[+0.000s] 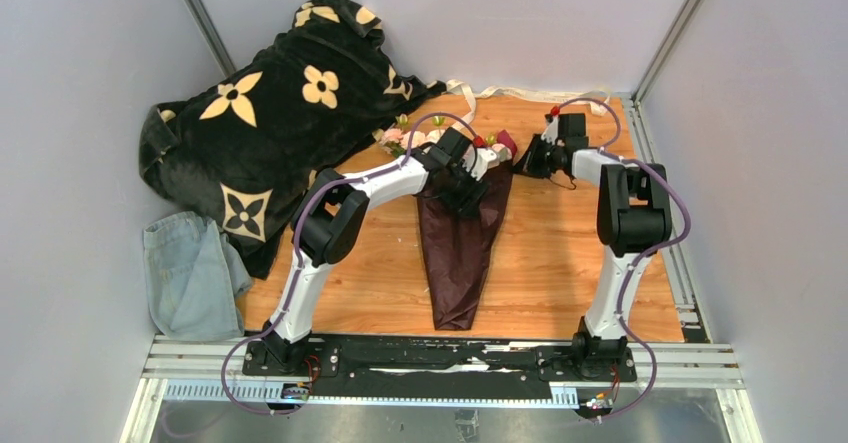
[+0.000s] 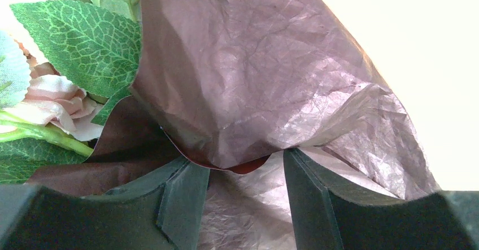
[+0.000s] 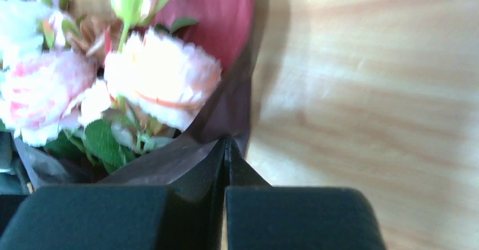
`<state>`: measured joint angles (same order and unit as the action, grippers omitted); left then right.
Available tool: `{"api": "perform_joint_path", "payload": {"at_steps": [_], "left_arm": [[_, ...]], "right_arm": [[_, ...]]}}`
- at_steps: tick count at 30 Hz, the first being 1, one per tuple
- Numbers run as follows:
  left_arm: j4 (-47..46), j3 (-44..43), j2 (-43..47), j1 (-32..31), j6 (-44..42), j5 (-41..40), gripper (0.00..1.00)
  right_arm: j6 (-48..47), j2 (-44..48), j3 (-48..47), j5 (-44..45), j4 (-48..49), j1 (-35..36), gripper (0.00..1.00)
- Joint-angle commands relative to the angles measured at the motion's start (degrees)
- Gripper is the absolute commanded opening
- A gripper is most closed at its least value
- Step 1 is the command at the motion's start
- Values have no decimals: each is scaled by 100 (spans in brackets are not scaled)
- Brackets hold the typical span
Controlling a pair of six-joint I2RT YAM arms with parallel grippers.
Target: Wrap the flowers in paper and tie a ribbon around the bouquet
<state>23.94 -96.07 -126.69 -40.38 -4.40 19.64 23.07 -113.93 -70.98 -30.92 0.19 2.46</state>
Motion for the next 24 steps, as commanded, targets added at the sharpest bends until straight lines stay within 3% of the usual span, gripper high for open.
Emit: {"api": "perform_joint_path", "payload": {"at_steps": [1,4,8,10,12,15,18,24], "left_arm": [[180,268,-298,-40,-308,-461,60],[229,269,-298,-40,-350,-440,60],[302,217,-320,-40,-331,-374,61],[358,189,-321,-40,-341,-358,61],[417,161,-329,-40,-370,-360,61],[464,121,-353,-40,-394,-364,61],[528,37,-426,-40,-412,-383,61],[583,-117,-622,-40,-388,-388,61]], "right_arm": [[-273,-454,-919,335,-487,-392,0],[-307,-516,-1603,671,-947,-693,3],[-232,-878,-2748,1390,-1568,-1150,27],[-198,-1144,-3223,1538,-1665,-1325,35],[-182,-1696,-4201,1675,-1970,-1545,44],[-77,-2567,-5706,1496,-2396,-1748,50],[4,-3182,-6598,1388,-2240,-1823,61],[-81,-3667,-6662,1180,-805,-1836,73]]}}
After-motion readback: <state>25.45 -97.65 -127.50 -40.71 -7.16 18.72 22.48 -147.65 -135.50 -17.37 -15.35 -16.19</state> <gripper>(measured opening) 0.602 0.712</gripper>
